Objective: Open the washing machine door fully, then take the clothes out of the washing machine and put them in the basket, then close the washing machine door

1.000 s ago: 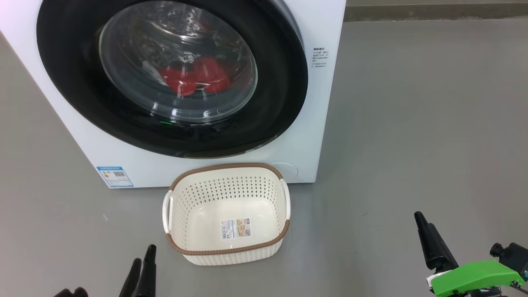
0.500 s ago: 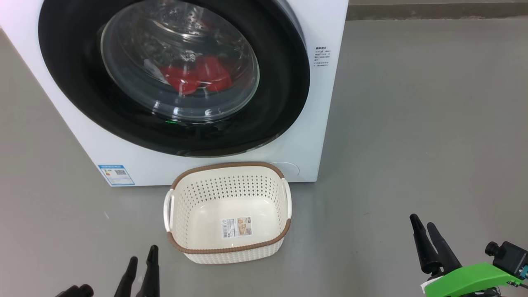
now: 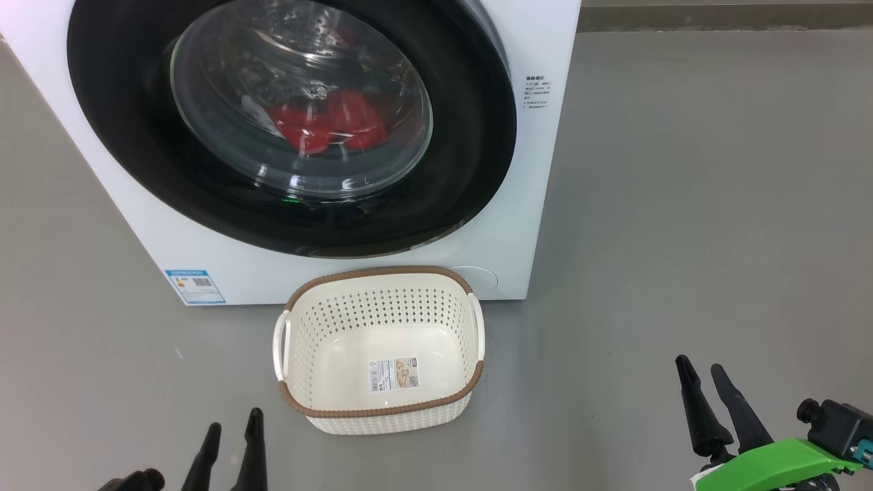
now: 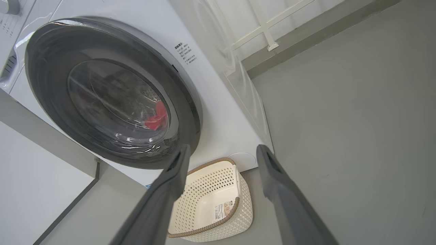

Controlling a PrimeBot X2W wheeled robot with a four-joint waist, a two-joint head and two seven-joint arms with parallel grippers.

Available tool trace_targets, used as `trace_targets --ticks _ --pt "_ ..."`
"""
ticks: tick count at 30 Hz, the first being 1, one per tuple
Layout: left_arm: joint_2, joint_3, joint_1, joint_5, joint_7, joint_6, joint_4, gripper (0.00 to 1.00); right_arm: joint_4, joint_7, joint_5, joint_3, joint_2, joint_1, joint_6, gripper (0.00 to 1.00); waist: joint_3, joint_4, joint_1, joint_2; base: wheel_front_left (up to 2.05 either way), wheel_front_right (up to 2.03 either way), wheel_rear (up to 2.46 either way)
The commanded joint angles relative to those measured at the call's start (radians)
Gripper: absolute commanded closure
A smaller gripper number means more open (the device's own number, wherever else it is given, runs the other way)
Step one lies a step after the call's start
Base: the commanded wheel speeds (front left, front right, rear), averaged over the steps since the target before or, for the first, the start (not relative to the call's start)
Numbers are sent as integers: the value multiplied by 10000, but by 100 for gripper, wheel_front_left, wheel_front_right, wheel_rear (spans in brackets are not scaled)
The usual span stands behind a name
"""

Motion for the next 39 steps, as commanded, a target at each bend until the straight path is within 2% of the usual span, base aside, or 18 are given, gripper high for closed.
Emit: trace_targets --ticks 1,22,39 --pt "160 194 -77 345 -150 71 -213 0 -298 -140 -268 131 -200 -102 6 0 5 5 0 0 0 0 0" --pt "210 91 7 2776 -773 337 -259 0 -270 -757 -2466 44 -208 42 7 0 88 97 0 0 0 0 0" --pt "248 215 44 4380 -1248 299 -91 0 -443 -1228 -4066 -268 -65 169 8 0 169 153 -1 0 0 0 0"
